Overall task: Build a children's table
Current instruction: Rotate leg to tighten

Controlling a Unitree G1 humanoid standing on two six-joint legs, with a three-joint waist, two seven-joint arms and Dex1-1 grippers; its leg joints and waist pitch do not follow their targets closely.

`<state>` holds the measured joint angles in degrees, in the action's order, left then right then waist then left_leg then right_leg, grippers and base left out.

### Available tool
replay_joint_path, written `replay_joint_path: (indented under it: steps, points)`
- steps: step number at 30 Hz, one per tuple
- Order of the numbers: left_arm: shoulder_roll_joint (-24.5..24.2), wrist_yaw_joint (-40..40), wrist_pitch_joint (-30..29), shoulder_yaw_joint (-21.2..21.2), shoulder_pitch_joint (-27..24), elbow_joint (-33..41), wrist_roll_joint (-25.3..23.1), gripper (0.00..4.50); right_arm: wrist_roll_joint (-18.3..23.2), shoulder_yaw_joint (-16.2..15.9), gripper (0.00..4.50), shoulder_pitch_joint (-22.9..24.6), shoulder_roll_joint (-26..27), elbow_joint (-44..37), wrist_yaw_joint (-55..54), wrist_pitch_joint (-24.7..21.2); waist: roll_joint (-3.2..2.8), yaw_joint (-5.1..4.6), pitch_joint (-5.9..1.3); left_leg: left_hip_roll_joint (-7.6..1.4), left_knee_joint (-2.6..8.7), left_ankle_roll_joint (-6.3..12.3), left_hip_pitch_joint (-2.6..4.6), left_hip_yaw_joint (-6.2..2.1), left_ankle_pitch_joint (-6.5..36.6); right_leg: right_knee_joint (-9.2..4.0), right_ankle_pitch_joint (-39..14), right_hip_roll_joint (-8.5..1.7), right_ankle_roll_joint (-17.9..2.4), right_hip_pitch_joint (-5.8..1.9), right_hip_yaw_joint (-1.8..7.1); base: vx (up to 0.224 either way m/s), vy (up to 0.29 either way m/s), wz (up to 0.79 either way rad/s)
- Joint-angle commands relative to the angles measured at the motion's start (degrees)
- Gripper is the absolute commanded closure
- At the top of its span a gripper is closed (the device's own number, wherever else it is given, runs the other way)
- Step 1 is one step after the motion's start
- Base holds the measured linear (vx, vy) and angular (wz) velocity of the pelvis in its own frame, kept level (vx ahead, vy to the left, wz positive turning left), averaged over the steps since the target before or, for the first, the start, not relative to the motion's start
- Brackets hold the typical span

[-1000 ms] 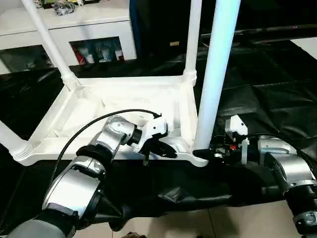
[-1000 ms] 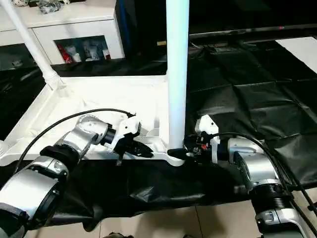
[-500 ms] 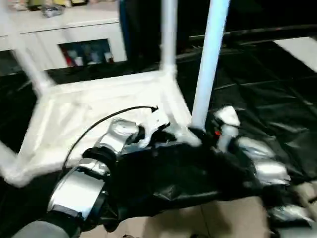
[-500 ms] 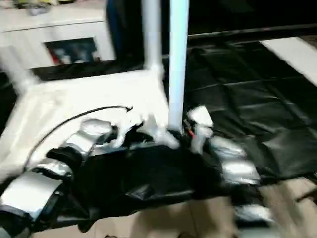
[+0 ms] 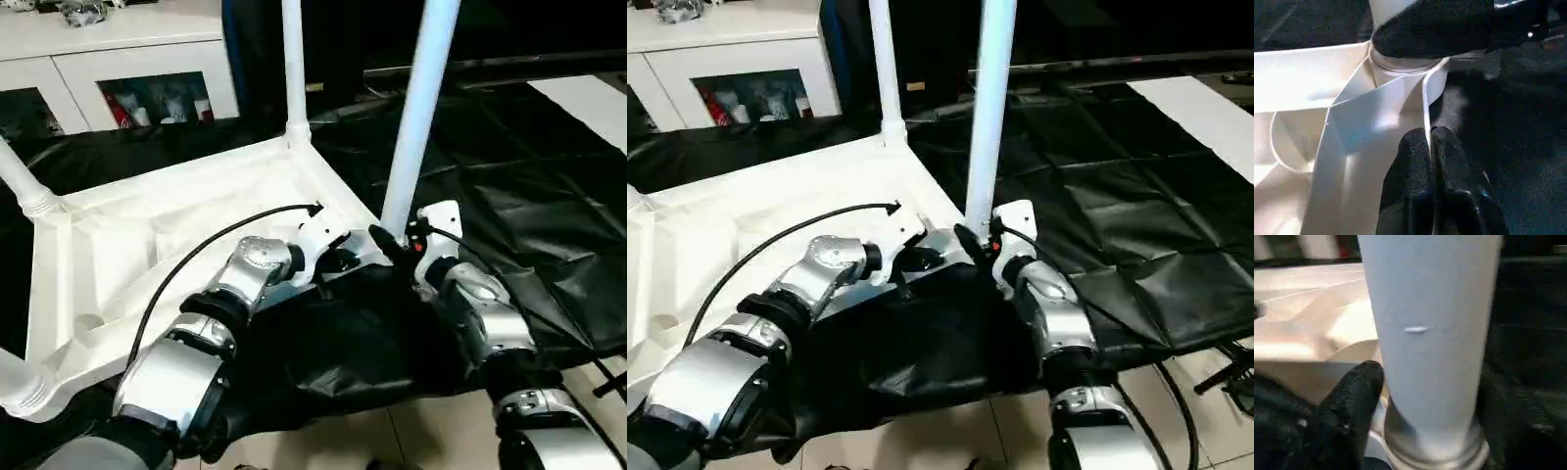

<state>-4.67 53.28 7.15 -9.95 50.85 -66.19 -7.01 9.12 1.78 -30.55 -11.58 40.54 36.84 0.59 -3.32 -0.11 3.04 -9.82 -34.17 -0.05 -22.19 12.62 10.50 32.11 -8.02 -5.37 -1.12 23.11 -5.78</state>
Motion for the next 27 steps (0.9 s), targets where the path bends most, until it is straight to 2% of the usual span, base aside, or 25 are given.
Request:
replay_joint_path:
  steps: [1,2,3,4,5,7,8,9,10,12,13,14,15,16,20,24,26,27]
  points:
    - [-0.86,7.67,3.48,-1.69,-0.62,2.26,0.36,4.5,0.96,-2.77,1.36,1.37,-1.39,-2.38,7.71,-1.26,0.75,1.25,-4.39,-3.76,3.54,7.66,0.89,-2.12,11.1,-3.24,-13.37,-4.27,-13.79,-3.0,2.64,0.0,0.0,0.0]
    - [-1.68,10.9,4.15,-2.08,-0.95,2.47,0.49,4.5,1.33,-3.5,1.36,2.07,-3.11,-3.88,11.55,-2.02,0.85,1.57,-4.39,-3.82,3.55,7.84,0.96,-2.06,10.82,-3.22,-12.85,-4.26,-13.81,-3.03,2.62,0.0,0.0,0.0]
    - [-1.68,10.9,4.15,-2.08,-0.95,2.47,0.49,4.5,1.33,-3.5,1.36,2.07,-3.11,-3.88,11.55,-2.02,0.95,2.08,-4.46,-3.95,3.53,8.13,1.02,-2.07,10.44,-2.93,-11.98,-4.25,-14.13,-3.06,2.65,0.0,0.0,0.0]
    - [-3.23,15.52,4.65,-2.88,-1.28,2.57,0.32,4.5,1.79,-5.09,1.36,3.31,-6.06,-6.66,17.78,-2.89,-0.02,2.71,-4.44,-4.01,3.55,7.69,1.28,-2.17,10.83,-2.86,-12.31,-4.29,-14.31,-2.92,2.63,0.0,0.0,0.0]
    - [-3.41,16.04,4.71,-2.99,-1.31,2.57,0.28,4.5,1.86,-5.22,1.36,3.44,-6.41,-6.95,18.39,-3.0,0.51,2.91,-4.27,-4.12,3.69,7.31,1.41,-2.04,12.21,-3.2,-13.27,-4.23,-13.94,-2.84,2.72,0.0,0.0,0.0]
    - [-4.7,19.35,4.83,-3.73,-1.39,2.47,-0.1,4.5,2.55,-6.01,1.36,4.23,-8.86,-8.9,22.65,-3.8,0.4,3.5,-4.21,-4.31,3.89,6.17,1.62,-2.1,13.55,-3.25,-15.19,-4.37,-13.63,-2.71,2.85,0.0,0.0,0.0]
    - [-5.92,22.58,5.07,-4.26,-1.18,2.4,-0.25,4.5,3.31,-6.51,1.36,4.82,-11.59,-10.77,26.76,-4.53,-0.02,3.74,-4.19,-4.33,3.96,5.64,1.73,-2.17,14.11,-3.33,-15.8,-4.39,-13.58,-2.69,2.81,0.0,0.0,0.0]
    - [-6.04,22.86,5.02,-4.3,-1.12,2.39,-0.26,4.5,3.39,-6.55,1.36,4.88,-11.92,-10.94,27.25,-4.62,0.31,4.09,-4.18,-4.38,4.03,5.07,1.95,-2.16,14.8,-3.44,-16.01,-4.29,-13.36,-2.72,2.87,0.0,0.0,0.0]
    - [-6.6,24.18,4.82,-4.43,-0.81,2.36,-0.22,4.5,3.67,-6.74,1.36,5.15,-13.44,-11.75,29.42,-4.92,0.27,4.17,-4.11,-4.41,4.11,4.53,1.95,-2.1,15.02,-3.25,-15.59,-4.24,-13.7,-2.6,2.97,0.0,0.0,0.0]
    - [-7.07,25.6,4.62,-4.46,-0.48,2.35,-0.07,4.5,3.65,-6.96,1.36,5.59,-15.02,-12.64,31.52,-5.46,-0.34,4.37,-4.08,-4.41,4.25,3.71,1.86,-2.27,16.21,-3.23,-15.98,-4.36,-13.69,-2.71,2.97,0.0,0.0,0.0]
    - [-7.27,26.27,4.5,-4.55,-0.34,2.37,-0.05,4.5,3.54,-7.23,1.36,5.84,-15.79,-13.07,32.57,-5.56,-0.03,4.4,-4.14,-4.32,4.2,3.41,1.92,-2.22,16.53,-3.32,-15.87,-4.42,-13.71,-2.78,2.99,0.0,0.0,0.0]
    - [-7.27,26.27,4.5,-4.55,-0.34,2.37,-0.05,4.5,3.54,-7.23,1.36,5.84,-15.79,-13.07,32.57,-5.56,0.03,4.45,-4.11,-4.27,4.18,3.39,1.84,-2.21,16.52,-3.33,-15.86,-4.45,-13.71,-2.81,3.03,0.0,0.0,0.0]
    - [-7.62,27.69,4.5,-4.64,-0.14,2.39,0.11,4.5,3.93,-7.54,1.36,6.23,-17.15,-14.04,34.66,-6.51,-0.25,4.54,-4.1,-4.18,4.15,3.39,1.75,-2.26,16.55,-3.35,-16.3,-4.53,-13.64,-2.87,2.99,0.0,0.0,0.0]
    - [-7.68,28.01,4.52,-4.66,-0.13,2.41,0.16,4.5,4.16,-7.55,1.36,6.31,-17.41,-14.3,35.08,-6.92,0.04,4.61,-4.18,-4.12,4.05,3.6,1.81,-2.21,16.1,-3.45,-16.36,-4.53,-13.48,-2.96,2.98,0.0,0.0,0.0]
    - [-7.82,29.01,4.57,-4.75,-0.32,2.85,0.62,4.5,5.73,-7.27,1.51,6.47,-17.5,-15.51,36.03,-9.24,-0.27,4.82,-4.29,-4.13,3.95,4.14,1.62,-2.28,14.56,-3.29,-14.99,-4.42,-13.74,-2.96,2.85,0.0,0.0,0.0]
    - [-7.56,29.16,4.64,-4.54,-0.65,3.07,0.74,4.5,6.8,-7.29,1.85,7.26,-16.34,-17.13,36.1,-10.94,-0.15,4.94,-4.33,-4.16,3.92,4.33,1.68,-2.29,14.21,-3.25,-14.76,-4.36,-13.71,-2.91,2.81,0.0,0.0,0.0]
    - [-7.44,29.05,4.66,-4.48,-0.69,3.02,0.75,4.5,7.19,-7.33,2.04,7.62,-16.08,-17.56,36.13,-11.41,-0.29,5.1,-4.29,-4.22,3.97,4.23,1.76,-2.31,14.67,-3.38,-15.71,-4.44,-13.48,-2.82,2.8,0.0,0.0,0.0]
    - [-7.17,28.57,4.64,-4.06,-0.78,2.96,1.04,4.5,7.73,-7.44,2.15,8.7,-15.61,-18.37,36.0,-12.2,0.04,5.22,-4.3,-4.21,3.98,4.1,1.75,-2.31,14.37,-3.42,-16.1,-4.43,-13.11,-2.89,2.84,0.0,0.0,0.0]
